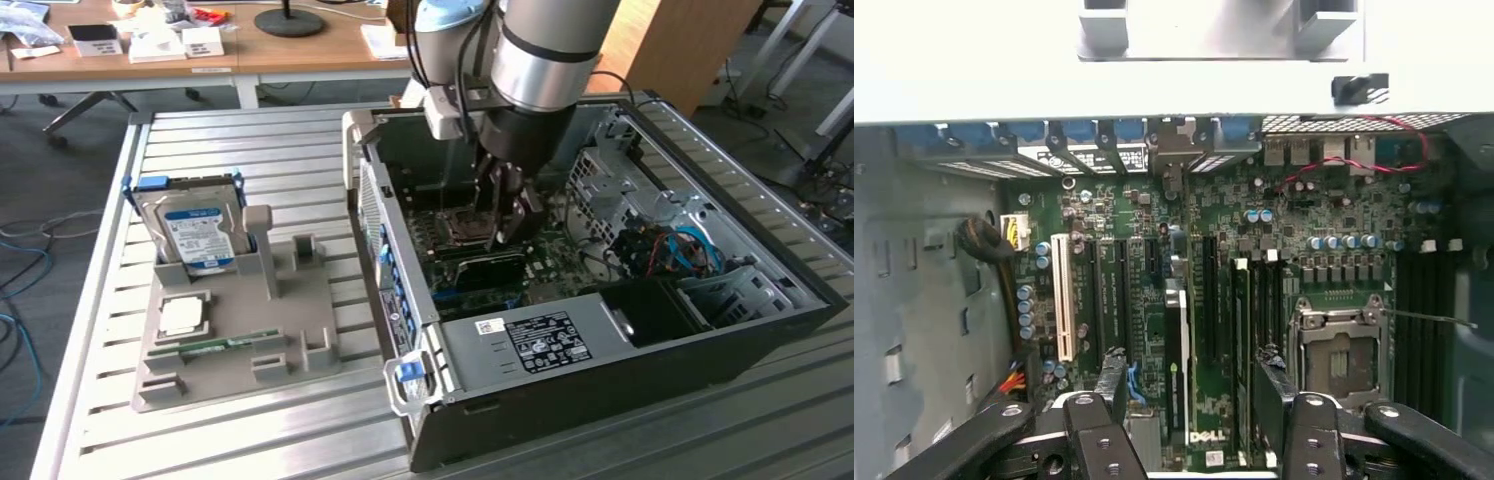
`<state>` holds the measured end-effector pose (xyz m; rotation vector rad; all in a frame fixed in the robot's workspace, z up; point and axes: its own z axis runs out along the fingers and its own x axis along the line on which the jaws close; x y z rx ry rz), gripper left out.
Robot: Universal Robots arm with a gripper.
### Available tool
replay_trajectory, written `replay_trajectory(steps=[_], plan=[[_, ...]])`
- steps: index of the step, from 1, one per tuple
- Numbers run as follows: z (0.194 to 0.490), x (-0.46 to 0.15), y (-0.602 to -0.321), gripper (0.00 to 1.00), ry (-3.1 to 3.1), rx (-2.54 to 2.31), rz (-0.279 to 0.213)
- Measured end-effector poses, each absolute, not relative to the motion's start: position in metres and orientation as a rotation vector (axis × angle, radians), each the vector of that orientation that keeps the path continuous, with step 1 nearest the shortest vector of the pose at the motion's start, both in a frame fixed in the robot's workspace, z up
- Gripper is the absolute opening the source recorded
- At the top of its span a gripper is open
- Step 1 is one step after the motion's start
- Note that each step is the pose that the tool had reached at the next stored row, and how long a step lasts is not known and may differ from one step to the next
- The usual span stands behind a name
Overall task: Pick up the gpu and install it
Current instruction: 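Insert the gpu into the slot, then press down on the gpu until it lock into place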
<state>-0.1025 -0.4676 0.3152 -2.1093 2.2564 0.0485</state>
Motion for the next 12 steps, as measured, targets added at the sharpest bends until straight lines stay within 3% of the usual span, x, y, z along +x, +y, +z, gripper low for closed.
replay_trajectory(steps=[12], plan=[[0.3224,-0.1025,-0.4675,0.63,2.256,-2.109,0.049]])
